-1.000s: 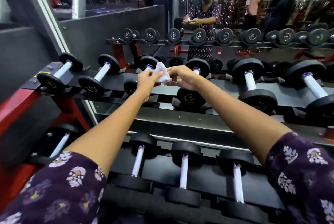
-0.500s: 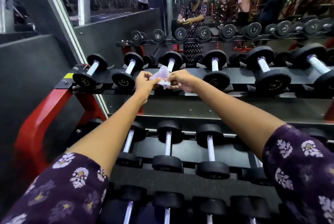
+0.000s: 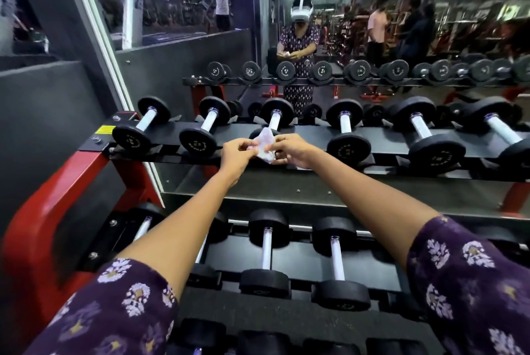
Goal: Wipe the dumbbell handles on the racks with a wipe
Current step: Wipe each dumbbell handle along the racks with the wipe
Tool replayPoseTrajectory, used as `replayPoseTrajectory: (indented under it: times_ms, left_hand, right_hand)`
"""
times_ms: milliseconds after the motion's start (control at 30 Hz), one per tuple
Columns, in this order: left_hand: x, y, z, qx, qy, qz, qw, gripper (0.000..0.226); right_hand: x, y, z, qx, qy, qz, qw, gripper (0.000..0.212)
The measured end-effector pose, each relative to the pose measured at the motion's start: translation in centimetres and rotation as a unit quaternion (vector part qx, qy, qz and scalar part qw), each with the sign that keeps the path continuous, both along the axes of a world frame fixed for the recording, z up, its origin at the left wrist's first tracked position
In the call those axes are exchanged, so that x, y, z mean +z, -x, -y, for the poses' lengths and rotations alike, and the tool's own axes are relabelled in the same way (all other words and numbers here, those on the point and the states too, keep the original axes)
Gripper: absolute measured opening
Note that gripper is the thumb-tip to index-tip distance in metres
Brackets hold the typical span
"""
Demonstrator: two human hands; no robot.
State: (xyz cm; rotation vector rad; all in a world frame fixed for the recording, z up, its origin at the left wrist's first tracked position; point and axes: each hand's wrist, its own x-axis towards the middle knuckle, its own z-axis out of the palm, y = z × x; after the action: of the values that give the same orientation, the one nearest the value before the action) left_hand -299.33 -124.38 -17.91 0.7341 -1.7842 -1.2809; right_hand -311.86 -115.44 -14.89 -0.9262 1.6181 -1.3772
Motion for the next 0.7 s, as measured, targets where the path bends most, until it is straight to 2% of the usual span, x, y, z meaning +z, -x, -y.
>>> replayPoseTrajectory:
  times_ms: [200, 333, 467, 533, 633, 700]
  left_hand:
    - [-0.9, 3.5, 2.4, 0.026, 0.021, 0.014, 0.999, 0.018]
    - [-0.3, 6.8, 4.3, 0.033, 0.079, 0.034, 0.996, 0.012]
    - [-0.7, 9.4, 5.6, 0.01, 0.17, 0.102, 0.98, 0.031]
    - [-1.1, 10.7, 6.3, -0.016, 0.201, 0.152, 0.968, 0.04]
    - [-2.4, 12.1, 6.9, -0.013, 0.27, 0.195, 0.943, 0.041]
    - [-3.3, 12.6, 7.5, 0.009, 0.312, 0.194, 0.93, 0.036]
  right_hand:
    - [-0.5, 4.1, 3.6, 0.009, -0.014, -0.017, 1.0, 0.01]
    - [-0.2, 7.7, 6.0, -0.001, -0.011, -0.014, 1.0, 0.012]
    - [-0.1, 10.9, 7.4, -0.023, -0.016, -0.02, 0.999, 0.021]
    - [-0.2, 12.5, 8.2, -0.046, -0.018, -0.011, 0.999, 0.022]
    - [-0.5, 14.4, 9.3, -0.124, -0.002, -0.002, 0.992, 0.023]
    - [-0.9, 15.2, 10.5, -0.188, 0.011, -0.05, 0.981, 0.029]
